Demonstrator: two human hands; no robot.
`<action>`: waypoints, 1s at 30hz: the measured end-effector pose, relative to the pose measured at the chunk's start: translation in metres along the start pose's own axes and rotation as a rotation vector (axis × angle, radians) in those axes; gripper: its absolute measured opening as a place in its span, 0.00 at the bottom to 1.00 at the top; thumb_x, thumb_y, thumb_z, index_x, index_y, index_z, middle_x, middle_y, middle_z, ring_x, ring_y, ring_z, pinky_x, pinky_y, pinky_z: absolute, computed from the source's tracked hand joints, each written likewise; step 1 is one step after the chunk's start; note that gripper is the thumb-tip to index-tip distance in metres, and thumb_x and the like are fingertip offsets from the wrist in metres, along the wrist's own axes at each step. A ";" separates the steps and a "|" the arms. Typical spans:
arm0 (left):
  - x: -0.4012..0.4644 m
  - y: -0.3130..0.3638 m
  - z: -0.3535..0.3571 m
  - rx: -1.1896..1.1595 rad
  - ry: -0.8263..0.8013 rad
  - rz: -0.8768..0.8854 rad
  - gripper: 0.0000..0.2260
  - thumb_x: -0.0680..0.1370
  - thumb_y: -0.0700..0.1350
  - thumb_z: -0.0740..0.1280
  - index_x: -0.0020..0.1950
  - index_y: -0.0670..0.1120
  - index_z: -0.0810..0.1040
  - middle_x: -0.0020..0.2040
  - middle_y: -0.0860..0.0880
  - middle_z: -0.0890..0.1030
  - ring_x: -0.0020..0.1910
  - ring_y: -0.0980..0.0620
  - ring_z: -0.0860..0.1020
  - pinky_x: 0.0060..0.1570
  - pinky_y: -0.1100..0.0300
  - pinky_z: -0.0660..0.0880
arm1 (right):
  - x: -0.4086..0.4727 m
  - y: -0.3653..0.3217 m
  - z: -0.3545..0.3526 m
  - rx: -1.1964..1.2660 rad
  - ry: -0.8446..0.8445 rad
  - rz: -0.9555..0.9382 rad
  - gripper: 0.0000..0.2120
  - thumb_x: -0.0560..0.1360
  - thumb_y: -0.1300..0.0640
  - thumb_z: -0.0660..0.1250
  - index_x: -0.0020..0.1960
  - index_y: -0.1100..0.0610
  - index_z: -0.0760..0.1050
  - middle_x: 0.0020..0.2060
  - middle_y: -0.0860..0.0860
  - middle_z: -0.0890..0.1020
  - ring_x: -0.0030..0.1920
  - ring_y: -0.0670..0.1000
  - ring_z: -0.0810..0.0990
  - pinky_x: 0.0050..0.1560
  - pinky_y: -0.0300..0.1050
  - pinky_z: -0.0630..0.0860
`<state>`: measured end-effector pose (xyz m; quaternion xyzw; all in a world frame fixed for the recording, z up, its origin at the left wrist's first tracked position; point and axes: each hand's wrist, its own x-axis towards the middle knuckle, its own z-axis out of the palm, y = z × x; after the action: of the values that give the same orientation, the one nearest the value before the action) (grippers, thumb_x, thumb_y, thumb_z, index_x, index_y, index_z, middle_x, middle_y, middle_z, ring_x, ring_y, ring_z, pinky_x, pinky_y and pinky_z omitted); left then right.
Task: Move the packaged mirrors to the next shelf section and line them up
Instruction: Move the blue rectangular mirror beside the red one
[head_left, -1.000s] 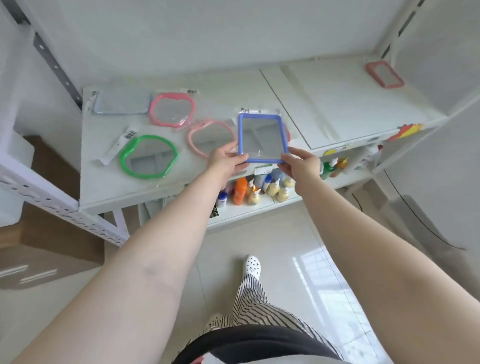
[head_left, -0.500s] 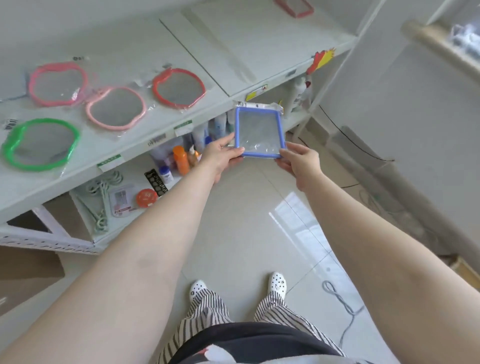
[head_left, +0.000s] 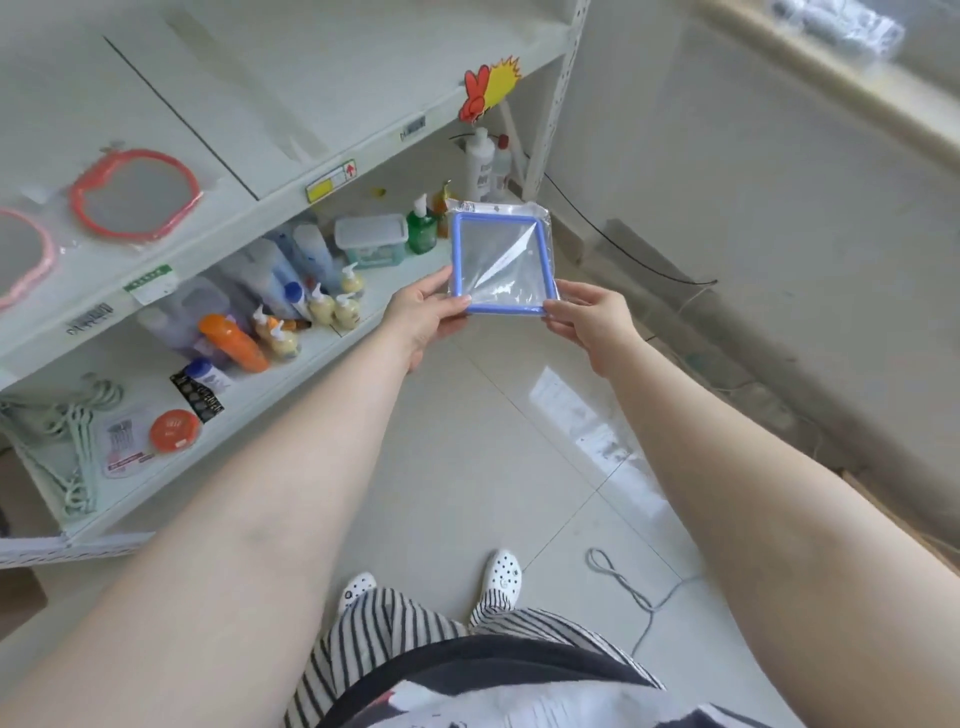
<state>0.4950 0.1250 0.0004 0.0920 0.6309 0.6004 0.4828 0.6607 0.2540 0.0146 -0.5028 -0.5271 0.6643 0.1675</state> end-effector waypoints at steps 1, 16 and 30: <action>0.004 0.004 0.010 0.005 -0.006 0.000 0.26 0.75 0.32 0.67 0.72 0.47 0.68 0.59 0.43 0.80 0.45 0.54 0.80 0.53 0.60 0.78 | 0.006 -0.004 -0.010 0.002 0.001 -0.001 0.22 0.72 0.66 0.72 0.65 0.62 0.74 0.44 0.51 0.83 0.40 0.48 0.85 0.46 0.36 0.82; 0.130 0.081 0.064 0.047 -0.024 0.011 0.28 0.75 0.31 0.67 0.73 0.47 0.68 0.60 0.44 0.81 0.49 0.53 0.81 0.43 0.67 0.81 | 0.135 -0.082 -0.038 0.020 0.014 -0.071 0.23 0.71 0.68 0.71 0.66 0.64 0.74 0.58 0.58 0.81 0.48 0.51 0.85 0.52 0.40 0.81; 0.248 0.155 0.094 0.024 0.006 0.049 0.28 0.75 0.33 0.67 0.73 0.49 0.67 0.59 0.47 0.80 0.47 0.54 0.81 0.45 0.67 0.79 | 0.275 -0.170 -0.039 -0.025 -0.034 -0.073 0.23 0.71 0.67 0.72 0.65 0.62 0.75 0.55 0.59 0.82 0.48 0.54 0.85 0.52 0.42 0.82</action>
<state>0.3627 0.4014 0.0257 0.1112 0.6370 0.6048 0.4648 0.5205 0.5472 0.0298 -0.4740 -0.5559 0.6597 0.1763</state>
